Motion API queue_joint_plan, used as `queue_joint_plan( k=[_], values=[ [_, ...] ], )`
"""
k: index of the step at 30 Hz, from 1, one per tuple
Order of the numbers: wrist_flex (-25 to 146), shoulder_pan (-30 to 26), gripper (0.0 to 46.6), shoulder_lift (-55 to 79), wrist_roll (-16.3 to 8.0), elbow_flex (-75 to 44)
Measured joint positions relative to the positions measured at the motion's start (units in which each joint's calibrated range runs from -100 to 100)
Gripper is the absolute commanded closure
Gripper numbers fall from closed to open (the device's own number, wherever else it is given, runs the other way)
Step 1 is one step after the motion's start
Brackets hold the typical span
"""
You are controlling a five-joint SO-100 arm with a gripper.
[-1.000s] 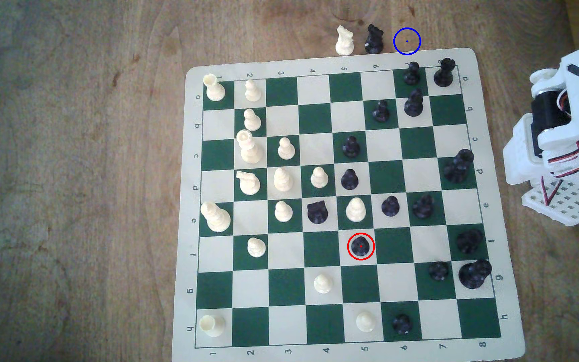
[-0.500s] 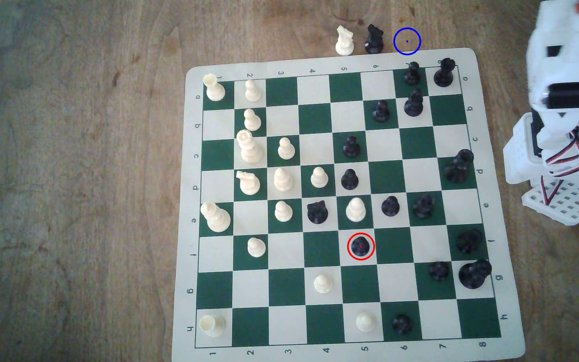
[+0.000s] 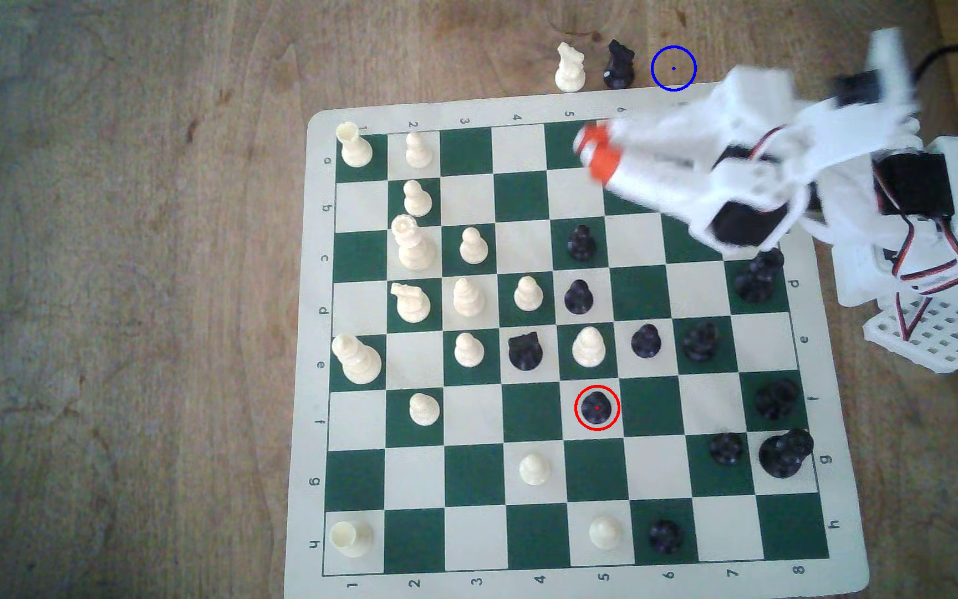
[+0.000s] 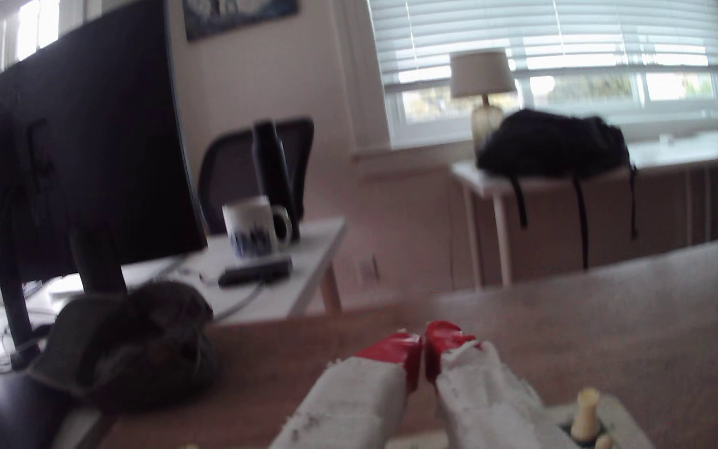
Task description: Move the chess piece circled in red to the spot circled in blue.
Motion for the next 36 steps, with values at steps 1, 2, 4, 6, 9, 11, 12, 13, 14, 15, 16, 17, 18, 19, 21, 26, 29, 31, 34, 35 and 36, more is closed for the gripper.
queue_joint_plan(
  k=[1, 2, 4, 6, 9, 11, 12, 13, 14, 15, 16, 17, 18, 19, 21, 26, 29, 31, 34, 35, 36],
  values=[
    [3.5, -0.5, 46.4, 0.0, 0.0, -1.0],
    [6.9, -0.9, 46.4, 0.3, 0.0, -2.3],
    [14.4, -2.4, 46.4, 3.9, -0.2, -7.5],
    [20.2, -3.7, 46.4, 7.5, -0.5, -12.4],
    [29.6, -6.6, 46.4, 15.2, -0.9, -21.2],
    [35.9, -9.1, 46.0, 21.8, -0.9, -27.8],
    [37.2, -9.8, 44.9, 23.6, -0.9, -29.3],
    [38.6, -10.5, 42.8, 25.1, -0.9, -30.7],
    [40.1, -11.1, 41.6, 27.0, -0.9, -32.3],
    [41.4, -11.8, 40.5, 28.7, -0.9, -33.5],
    [42.6, -13.1, 39.7, 31.3, -0.9, -34.5],
    [42.9, -13.6, 38.5, 32.3, -0.7, -34.7],
    [42.9, -13.9, 37.5, 33.4, -0.4, -34.7],
    [42.9, -14.2, 36.3, 34.9, -0.1, -34.7],
    [42.9, -15.9, 36.2, 38.4, 0.2, -34.7],
    [43.4, -18.1, 35.2, 44.6, 1.4, -36.1],
    [44.5, -18.7, 34.9, 49.1, 1.8, -38.3],
    [44.5, -19.0, 34.7, 51.7, 1.8, -38.9],
    [44.5, -19.1, 34.2, 55.4, 2.0, -39.6],
    [44.5, -19.1, 34.1, 56.3, 2.0, -39.9],
    [44.5, -19.0, 34.1, 57.2, 2.1, -40.0]
  ],
)
